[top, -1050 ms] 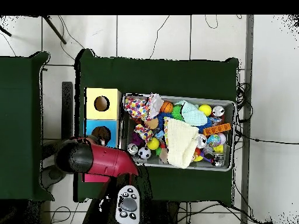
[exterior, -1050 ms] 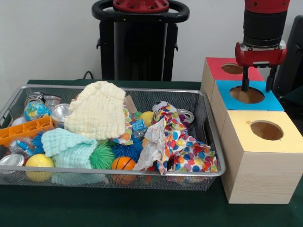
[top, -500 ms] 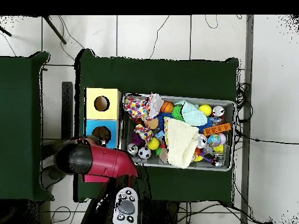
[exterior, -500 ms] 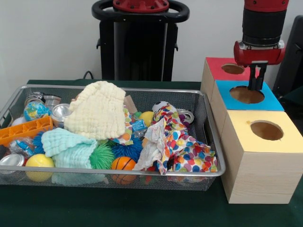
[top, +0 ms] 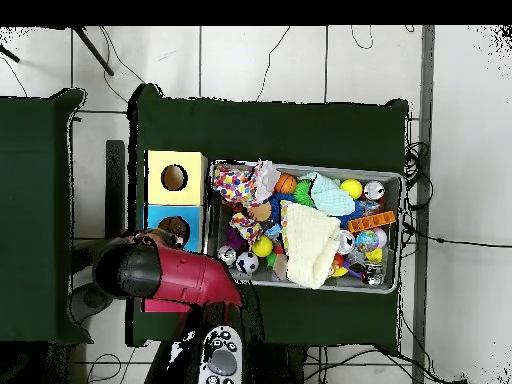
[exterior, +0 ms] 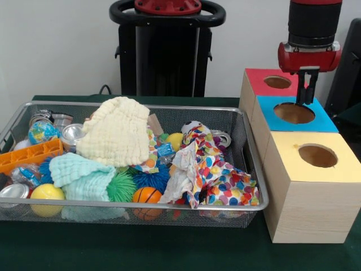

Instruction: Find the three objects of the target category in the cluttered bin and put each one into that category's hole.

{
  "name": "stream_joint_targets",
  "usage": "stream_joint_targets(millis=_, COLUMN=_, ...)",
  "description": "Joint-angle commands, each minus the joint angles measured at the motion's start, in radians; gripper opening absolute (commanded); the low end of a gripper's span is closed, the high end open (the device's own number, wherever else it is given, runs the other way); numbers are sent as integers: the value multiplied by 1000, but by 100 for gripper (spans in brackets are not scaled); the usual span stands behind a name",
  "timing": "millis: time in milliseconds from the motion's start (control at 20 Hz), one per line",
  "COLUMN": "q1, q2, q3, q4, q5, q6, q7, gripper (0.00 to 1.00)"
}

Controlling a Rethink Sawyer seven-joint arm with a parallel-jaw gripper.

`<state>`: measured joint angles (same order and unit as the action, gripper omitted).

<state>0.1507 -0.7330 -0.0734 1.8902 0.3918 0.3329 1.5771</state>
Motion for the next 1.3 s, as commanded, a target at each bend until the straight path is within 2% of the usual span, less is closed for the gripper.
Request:
stream_joint_targets(millis=50, q1=-32, q2=-48, q3=11, q4=-86, q5=15, q6=176, q7=213, gripper=0)
stream_joint_targets(millis=250, q1=-28, q2=-47, q3=-11, q4=-125, q5=-1, q6=210, q7=212, gripper=0)
stream_joint_targets(millis=650, q1=-141, q2=5, q3=-9, q4=-210, q5=-78, q6=260, q7=59, gripper=0)
stream_joint_targets(millis=1150, q1=-304, q2=-19, q3=81, q4=-209, q5=-119, q6=302, q7=-28, gripper=0)
stream_joint_targets(millis=1300, q1=-355, q2=-17, q3=112, q4=-192, q5=-131, q6=277, q7=-51, gripper=0)
